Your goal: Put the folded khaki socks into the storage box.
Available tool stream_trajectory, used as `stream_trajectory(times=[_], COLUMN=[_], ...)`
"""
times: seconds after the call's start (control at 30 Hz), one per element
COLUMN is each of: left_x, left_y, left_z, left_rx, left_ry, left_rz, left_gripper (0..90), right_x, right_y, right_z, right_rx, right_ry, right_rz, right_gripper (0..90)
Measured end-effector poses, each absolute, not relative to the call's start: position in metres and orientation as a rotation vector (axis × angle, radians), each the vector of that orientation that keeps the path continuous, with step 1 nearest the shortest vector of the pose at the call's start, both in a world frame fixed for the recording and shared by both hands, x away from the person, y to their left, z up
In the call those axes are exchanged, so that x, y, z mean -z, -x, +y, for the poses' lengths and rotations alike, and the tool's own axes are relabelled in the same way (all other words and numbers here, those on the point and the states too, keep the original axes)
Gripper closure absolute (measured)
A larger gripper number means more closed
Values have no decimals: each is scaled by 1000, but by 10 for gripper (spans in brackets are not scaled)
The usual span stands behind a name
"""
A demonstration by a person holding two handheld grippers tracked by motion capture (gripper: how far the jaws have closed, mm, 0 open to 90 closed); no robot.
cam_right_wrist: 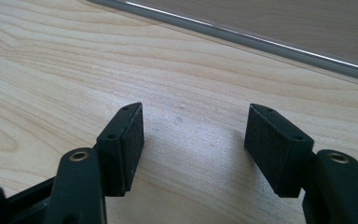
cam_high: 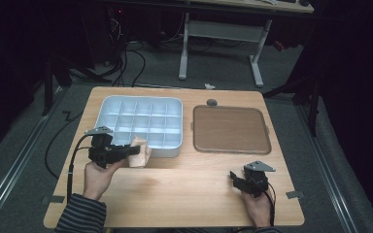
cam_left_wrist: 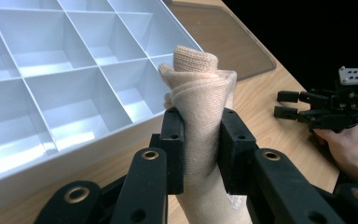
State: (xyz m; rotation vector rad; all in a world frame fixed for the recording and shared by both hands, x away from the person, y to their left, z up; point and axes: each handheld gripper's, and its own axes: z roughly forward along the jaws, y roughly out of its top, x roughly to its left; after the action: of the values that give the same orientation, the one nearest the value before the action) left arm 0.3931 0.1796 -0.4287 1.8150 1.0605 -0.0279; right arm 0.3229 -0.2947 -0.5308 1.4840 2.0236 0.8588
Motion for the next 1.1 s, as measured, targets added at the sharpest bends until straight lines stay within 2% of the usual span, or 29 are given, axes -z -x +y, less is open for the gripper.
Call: stream_trajectory(times=[0.63, 0.83, 1.1], left_x=[417, 421, 423], left_y=[-420, -427, -433], left_z=[179, 179, 181], left_rx=[-8, -34, -47], left_ry=[-1810, -1880, -1872], left_rz=[1079, 1074, 1077], left_gripper=[744, 743, 743], right_x=[531, 531, 531], right_y=[-323, -323, -323], right_z=[-295, -295, -295], right_rx=[-859, -858, -858], right_ry=[-1484, -1483, -1482], right_rz=[2024, 2024, 2025], right_gripper=[378, 378, 378])
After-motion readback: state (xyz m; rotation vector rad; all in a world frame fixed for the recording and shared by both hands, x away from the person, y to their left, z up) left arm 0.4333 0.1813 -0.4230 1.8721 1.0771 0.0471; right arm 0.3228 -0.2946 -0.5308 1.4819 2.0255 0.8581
